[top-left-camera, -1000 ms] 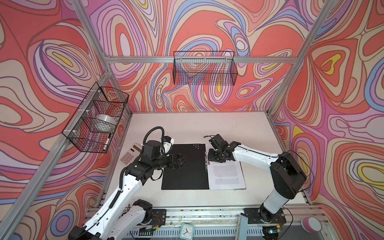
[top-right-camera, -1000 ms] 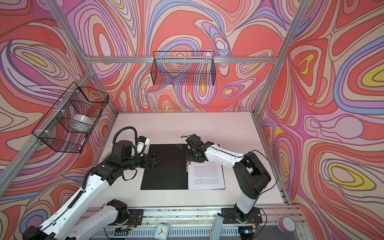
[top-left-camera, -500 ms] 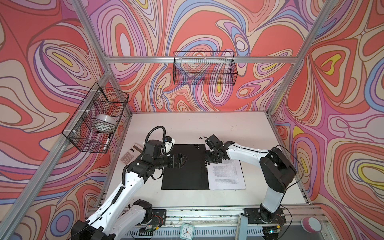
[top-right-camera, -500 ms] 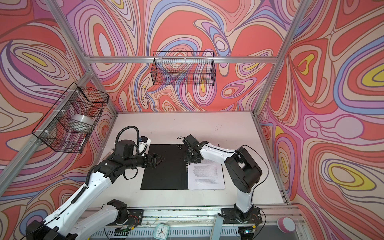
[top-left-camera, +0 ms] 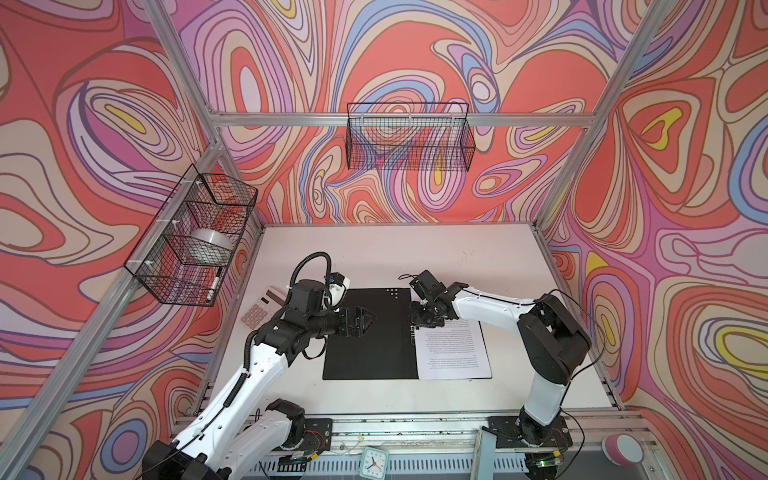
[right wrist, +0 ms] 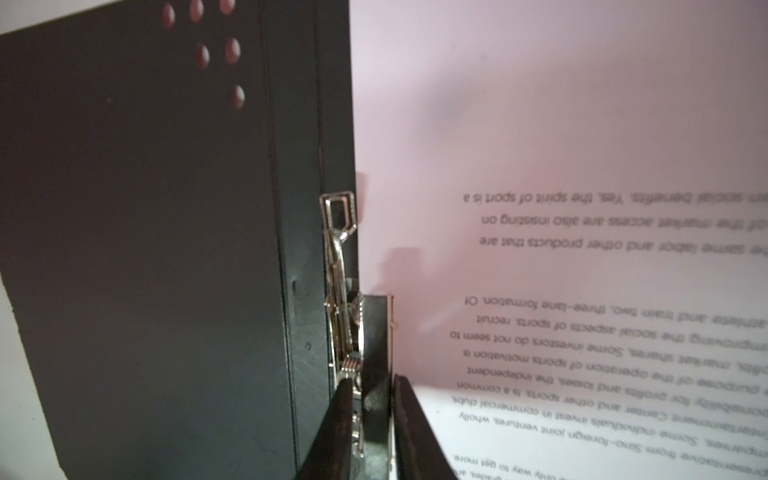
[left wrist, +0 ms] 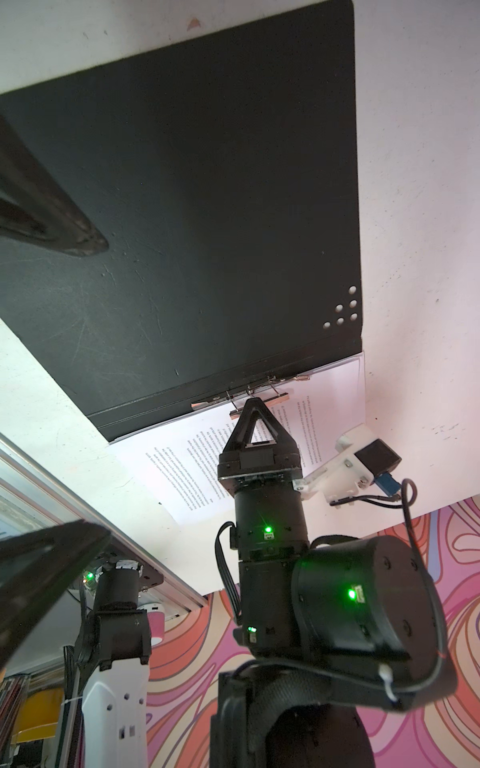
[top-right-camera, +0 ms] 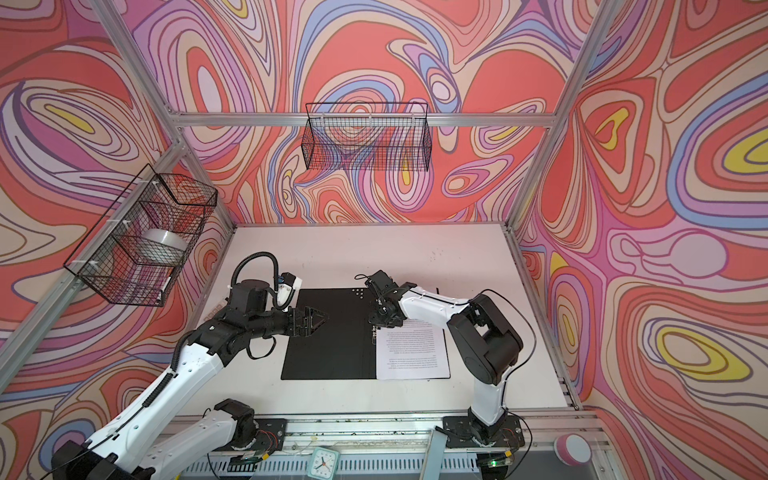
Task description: Put the files into the folder
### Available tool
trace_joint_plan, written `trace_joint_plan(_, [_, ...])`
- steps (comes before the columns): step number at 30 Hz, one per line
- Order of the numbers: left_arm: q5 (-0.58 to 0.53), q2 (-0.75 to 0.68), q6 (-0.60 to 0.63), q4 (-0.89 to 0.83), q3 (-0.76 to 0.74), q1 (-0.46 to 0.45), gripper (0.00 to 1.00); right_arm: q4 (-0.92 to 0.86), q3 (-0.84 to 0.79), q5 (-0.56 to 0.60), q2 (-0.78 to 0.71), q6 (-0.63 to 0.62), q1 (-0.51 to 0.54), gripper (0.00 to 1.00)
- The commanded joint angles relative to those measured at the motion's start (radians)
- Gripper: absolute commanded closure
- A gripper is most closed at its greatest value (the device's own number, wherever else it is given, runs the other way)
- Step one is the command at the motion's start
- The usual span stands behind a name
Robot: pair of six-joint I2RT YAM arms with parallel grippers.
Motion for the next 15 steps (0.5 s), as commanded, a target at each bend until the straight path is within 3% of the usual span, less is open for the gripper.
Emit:
trace_joint_plan(1, [0.015,0.003,0.014,-0.001,0.015,0.007,0.00,-0.007,0.006,0.007,0.026,-0.009,0.007,0.81])
trace_joint_plan(11, [0.015,0.004,0.014,-0.002,0.015,0.008,0.00,-0.004,0.007,0.011,0.038,-0.013,0.007,0.88])
trace_joint_plan(15, [0.012,0.006,0.014,-0.003,0.015,0.007,0.00,-0.017,0.019,0.016,0.041,-0.043,0.006,0.96])
